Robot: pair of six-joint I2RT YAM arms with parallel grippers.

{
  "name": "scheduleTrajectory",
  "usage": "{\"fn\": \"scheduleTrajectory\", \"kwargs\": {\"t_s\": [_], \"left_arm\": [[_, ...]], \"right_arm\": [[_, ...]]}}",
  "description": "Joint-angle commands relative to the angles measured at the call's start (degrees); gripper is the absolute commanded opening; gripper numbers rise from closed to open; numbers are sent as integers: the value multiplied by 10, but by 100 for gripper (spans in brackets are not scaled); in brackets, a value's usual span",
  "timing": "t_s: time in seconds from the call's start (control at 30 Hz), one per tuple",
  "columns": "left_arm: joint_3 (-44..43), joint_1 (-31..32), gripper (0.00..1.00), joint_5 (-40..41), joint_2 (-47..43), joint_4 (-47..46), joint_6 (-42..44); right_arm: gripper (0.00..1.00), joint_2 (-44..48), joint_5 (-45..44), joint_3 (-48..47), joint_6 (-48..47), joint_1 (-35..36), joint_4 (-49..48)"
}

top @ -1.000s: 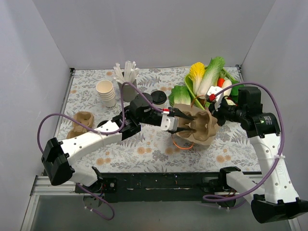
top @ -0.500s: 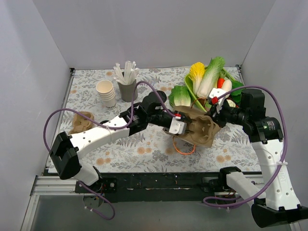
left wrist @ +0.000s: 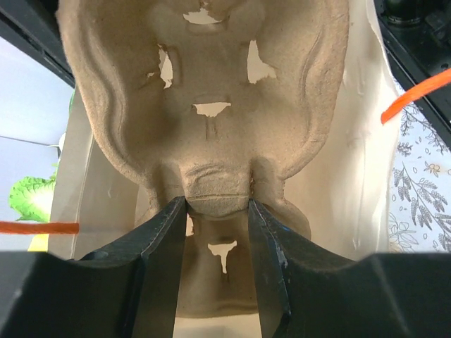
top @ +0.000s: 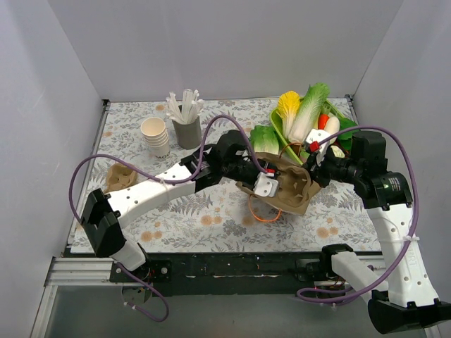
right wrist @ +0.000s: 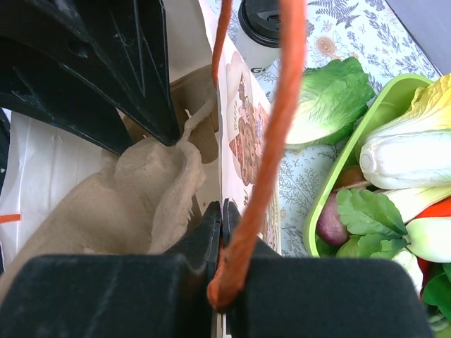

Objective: Pack the takeout coffee

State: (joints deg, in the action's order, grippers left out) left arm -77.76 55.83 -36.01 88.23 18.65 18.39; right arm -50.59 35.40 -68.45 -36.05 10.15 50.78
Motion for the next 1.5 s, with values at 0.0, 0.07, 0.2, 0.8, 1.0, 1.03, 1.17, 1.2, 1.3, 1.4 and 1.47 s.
{"fn": "scheduleTrajectory", "kwargs": {"t_s": [0.0, 0.07, 0.2, 0.8, 1.0, 1.03, 1.17, 1.2, 1.3, 1.4, 1.47], "left_arm": [[-57, 8, 0, 10, 24, 96, 66], [-68, 9, 0, 12, 29, 114, 76], [-75, 9, 0, 31, 29, 142, 97], [-240, 24, 0, 103, 97, 439, 163], [-268, 29, 0, 96, 88, 479, 145], [-273, 29, 0, 98, 92, 484, 141], [-313, 30, 0, 114, 127, 523, 120], [-317, 30, 0, 121, 138, 525, 118], [-330, 30, 0, 132, 150, 543, 119], [-340, 30, 0, 147, 163, 560, 119], [-349, 29, 0, 156, 170, 573, 116]], "right_arm": [[1, 6, 15, 9, 24, 1, -37], [1, 4, 13, 8, 25, 1, -36], [1, 4, 15, 13, 17, 2, -30], [1, -51, 122, -19, 130, 16, -14], [1, -93, 160, -52, 178, 32, 12], [1, -98, 161, -53, 179, 36, 12], [1, -126, 157, -72, 203, 49, 1], [1, -130, 155, -74, 205, 49, -3], [1, -147, 136, -76, 221, 50, -7], [1, -153, 121, -71, 222, 50, -8], [1, -156, 115, -75, 216, 49, -4]]}}
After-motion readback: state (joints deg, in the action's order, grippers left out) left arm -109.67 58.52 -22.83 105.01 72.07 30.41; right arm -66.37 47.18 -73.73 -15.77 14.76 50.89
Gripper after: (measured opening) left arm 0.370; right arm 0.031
